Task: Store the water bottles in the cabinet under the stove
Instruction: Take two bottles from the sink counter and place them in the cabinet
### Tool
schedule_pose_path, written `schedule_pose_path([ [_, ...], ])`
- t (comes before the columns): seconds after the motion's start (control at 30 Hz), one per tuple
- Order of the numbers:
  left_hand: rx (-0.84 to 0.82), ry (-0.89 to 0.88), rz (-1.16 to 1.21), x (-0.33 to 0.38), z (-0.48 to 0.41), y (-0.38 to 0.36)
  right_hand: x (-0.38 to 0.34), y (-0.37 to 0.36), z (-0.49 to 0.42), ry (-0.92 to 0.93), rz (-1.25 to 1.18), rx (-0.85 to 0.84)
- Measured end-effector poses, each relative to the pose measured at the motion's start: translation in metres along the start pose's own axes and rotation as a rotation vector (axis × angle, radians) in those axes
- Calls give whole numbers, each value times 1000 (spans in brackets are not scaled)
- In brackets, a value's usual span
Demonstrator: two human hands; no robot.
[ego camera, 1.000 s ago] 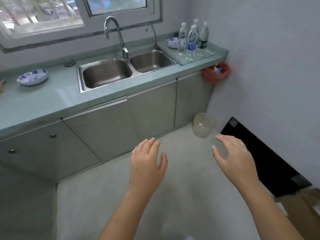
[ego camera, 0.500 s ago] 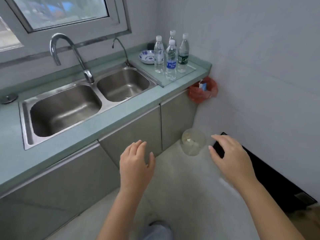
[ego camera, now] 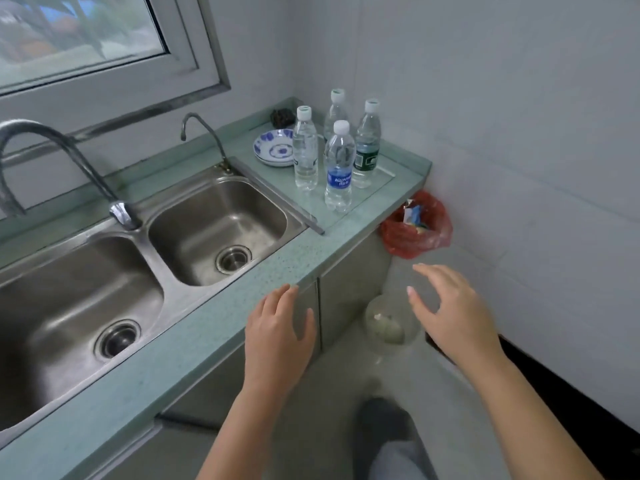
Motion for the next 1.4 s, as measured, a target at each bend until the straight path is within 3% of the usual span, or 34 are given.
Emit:
schedule_pose_path([
  [0.4,172,170,24,4,-196,-25,-8,-7,-256,244,-35,16],
  [0.63,134,207,104,-8,-293,-40,-16,-19,-357,256,-104,31],
  [0.97,-10,241,301,-45,-392,-95,-17,-57,-422,157,-101,9],
  [1.4,-19,367,543,-74,-406,-139,-7,-72,-426,61,-206,-22],
])
Point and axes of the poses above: each hand's wrist, its own z-axis away from the middle knuckle, its own y-axis out of the back of the hand, x = y × z, the point moved 9 cm from there along -z, towards the middle knuckle, and after that the axes turned 3 degrees about -y, right-handed, at the moved point
